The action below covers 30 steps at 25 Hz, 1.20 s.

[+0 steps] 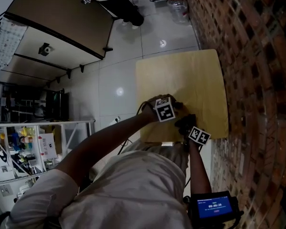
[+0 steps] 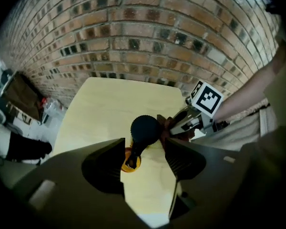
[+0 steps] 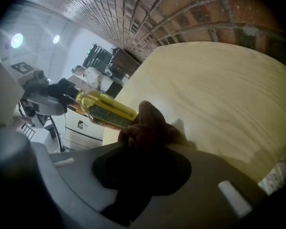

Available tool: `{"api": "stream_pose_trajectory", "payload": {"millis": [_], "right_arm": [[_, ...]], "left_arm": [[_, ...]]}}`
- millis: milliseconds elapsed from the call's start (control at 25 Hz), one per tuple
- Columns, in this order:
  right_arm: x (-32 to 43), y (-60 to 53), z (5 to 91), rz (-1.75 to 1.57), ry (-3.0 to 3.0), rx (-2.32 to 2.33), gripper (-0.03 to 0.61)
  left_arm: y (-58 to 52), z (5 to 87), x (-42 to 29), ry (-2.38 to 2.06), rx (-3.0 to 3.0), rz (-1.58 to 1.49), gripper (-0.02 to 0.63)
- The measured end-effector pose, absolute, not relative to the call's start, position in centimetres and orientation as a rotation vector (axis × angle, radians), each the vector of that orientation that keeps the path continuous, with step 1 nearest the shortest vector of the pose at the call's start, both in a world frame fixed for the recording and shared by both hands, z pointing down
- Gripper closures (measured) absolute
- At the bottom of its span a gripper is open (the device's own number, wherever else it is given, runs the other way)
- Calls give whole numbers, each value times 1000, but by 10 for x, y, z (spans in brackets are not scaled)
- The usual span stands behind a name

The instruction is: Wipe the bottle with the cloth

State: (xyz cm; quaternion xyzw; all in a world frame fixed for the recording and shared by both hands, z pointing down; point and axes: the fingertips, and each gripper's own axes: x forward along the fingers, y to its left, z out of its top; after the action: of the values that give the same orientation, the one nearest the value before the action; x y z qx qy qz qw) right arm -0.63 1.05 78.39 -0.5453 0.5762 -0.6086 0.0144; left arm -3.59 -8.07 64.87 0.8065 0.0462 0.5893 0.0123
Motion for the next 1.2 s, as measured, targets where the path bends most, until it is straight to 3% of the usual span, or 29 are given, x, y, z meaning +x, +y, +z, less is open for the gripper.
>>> {"api": "stream_pose_trajectory", "payload": {"millis": [480, 680, 760, 880, 1080, 1200], "right_arm": [[-2, 44, 751, -1799, 1775, -1698, 500], [3, 41, 732, -1744, 1799, -1706, 500], [4, 40, 727, -1725, 1807, -1708, 500], [6, 40, 721, -1698, 1823, -1711, 500], [8, 40, 710, -1628, 1843, -1731, 499], [7, 37, 705, -1578, 1882, -1736, 500]], "left_arm": [[-81, 652, -33, 1274, 2987, 2428, 331], [-71, 645, -29, 1871, 3093, 2420, 332], [-69, 646, -30, 2001, 3073, 2408, 363], [-71, 651, -29, 1906, 3047, 2433, 406], [-78, 653, -14, 1149, 2956, 2504, 414], [-76, 651, -6, 715, 2810, 2387, 423]]}}
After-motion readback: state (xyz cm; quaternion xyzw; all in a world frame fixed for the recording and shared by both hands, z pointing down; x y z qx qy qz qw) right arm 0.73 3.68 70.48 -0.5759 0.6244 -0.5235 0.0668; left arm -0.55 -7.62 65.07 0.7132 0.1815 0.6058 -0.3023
